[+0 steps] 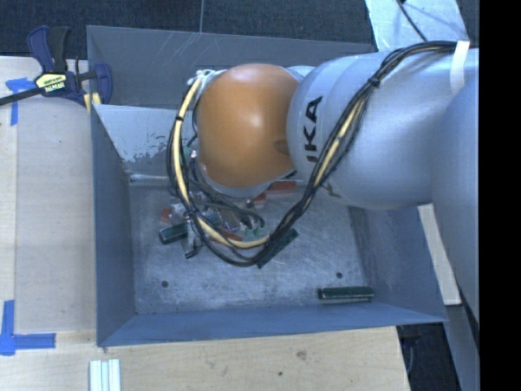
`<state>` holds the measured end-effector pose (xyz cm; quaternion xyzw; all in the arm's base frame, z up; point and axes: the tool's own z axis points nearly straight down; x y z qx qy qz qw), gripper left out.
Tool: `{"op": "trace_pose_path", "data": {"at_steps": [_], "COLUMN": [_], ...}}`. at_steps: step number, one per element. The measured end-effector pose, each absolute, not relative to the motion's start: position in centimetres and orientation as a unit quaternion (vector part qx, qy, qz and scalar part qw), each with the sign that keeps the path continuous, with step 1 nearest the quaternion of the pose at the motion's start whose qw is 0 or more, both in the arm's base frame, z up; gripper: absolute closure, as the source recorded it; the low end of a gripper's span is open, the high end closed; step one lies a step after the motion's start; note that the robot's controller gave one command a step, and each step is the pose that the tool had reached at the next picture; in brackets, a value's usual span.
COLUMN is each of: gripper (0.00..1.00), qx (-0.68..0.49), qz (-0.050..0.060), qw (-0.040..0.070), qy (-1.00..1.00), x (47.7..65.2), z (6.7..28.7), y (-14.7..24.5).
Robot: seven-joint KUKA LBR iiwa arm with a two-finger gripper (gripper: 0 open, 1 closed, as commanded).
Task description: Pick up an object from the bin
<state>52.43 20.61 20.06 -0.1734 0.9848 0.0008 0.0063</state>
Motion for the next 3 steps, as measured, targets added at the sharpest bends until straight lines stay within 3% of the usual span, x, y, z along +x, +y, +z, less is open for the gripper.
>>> {"op": "trace_pose_path", "data": {"at_steps": [1,2,3], "gripper": [0.00,0.00,1.00], "qx": [-0.174,-0.257,-0.255], "qz": [0.000,0.000,0.000], "qw": [0.002,-0.001,0.002], "qy": [0.985,0.966,0.967], "x": [52.2,55.7,55.9], "z": [19.6,6.6,7.1], "y": [20.6,21.0,21.1]}}
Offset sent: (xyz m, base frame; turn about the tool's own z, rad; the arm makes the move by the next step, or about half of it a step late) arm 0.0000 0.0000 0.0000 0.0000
